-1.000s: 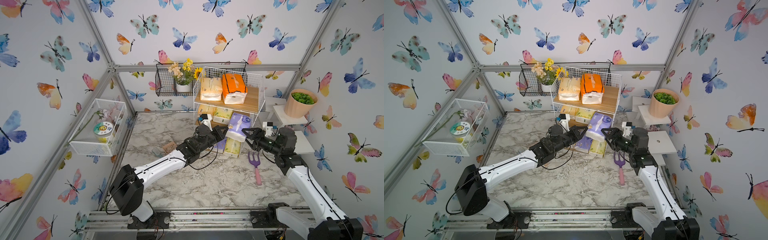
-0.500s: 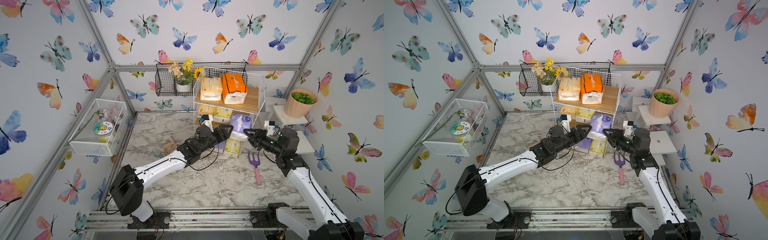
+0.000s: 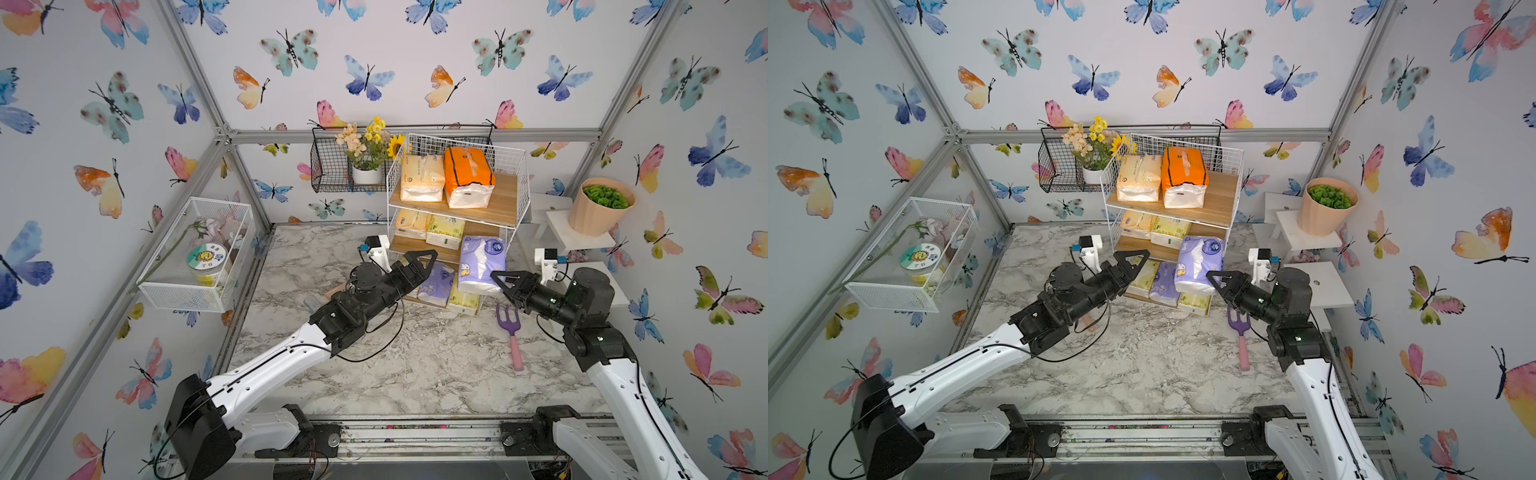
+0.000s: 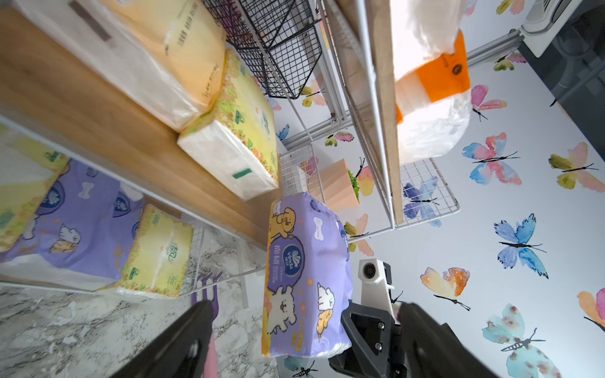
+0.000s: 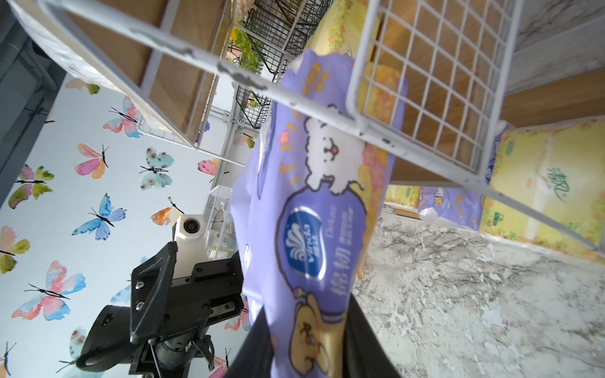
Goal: Remove the tissue boxes from the shelf
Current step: Pick up a box of tissues from the shelf, then place the box of tissues at the center of the board.
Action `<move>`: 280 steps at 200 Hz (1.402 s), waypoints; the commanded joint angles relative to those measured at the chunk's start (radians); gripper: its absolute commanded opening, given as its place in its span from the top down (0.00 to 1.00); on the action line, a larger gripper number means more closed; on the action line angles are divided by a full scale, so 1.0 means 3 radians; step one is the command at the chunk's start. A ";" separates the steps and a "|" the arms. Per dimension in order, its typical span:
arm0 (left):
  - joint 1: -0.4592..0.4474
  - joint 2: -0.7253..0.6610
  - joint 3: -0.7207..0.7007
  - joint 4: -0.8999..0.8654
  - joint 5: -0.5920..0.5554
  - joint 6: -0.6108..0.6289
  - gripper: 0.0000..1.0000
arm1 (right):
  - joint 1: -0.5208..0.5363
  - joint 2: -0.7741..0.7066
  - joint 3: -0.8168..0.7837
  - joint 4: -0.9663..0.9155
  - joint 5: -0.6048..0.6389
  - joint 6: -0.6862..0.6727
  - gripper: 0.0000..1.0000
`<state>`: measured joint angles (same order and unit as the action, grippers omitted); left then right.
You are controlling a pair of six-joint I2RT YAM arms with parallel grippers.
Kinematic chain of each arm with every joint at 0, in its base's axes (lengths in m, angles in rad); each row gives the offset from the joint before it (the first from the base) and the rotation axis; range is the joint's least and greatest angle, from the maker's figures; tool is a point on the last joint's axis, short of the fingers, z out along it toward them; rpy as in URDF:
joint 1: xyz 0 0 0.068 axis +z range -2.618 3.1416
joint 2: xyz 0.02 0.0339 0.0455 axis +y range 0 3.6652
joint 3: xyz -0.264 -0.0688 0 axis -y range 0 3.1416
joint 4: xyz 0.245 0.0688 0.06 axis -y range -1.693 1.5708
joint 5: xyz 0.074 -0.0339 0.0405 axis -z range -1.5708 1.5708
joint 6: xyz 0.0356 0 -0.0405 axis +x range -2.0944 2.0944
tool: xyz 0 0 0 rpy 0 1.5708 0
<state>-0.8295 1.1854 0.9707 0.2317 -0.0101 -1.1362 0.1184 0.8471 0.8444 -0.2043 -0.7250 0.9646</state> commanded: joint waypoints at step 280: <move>0.0121 -0.0393 -0.1675 -0.0755 0.0289 -0.1403 0.21 | 0.1381 0.0717 -0.1345 -0.0378 0.1026 -0.0055 0.36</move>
<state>-0.7521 1.0416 0.4633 -0.0330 0.0467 -1.4960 0.5301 1.0565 0.4145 -0.2031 -0.5362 1.0122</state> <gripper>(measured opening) 0.800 0.586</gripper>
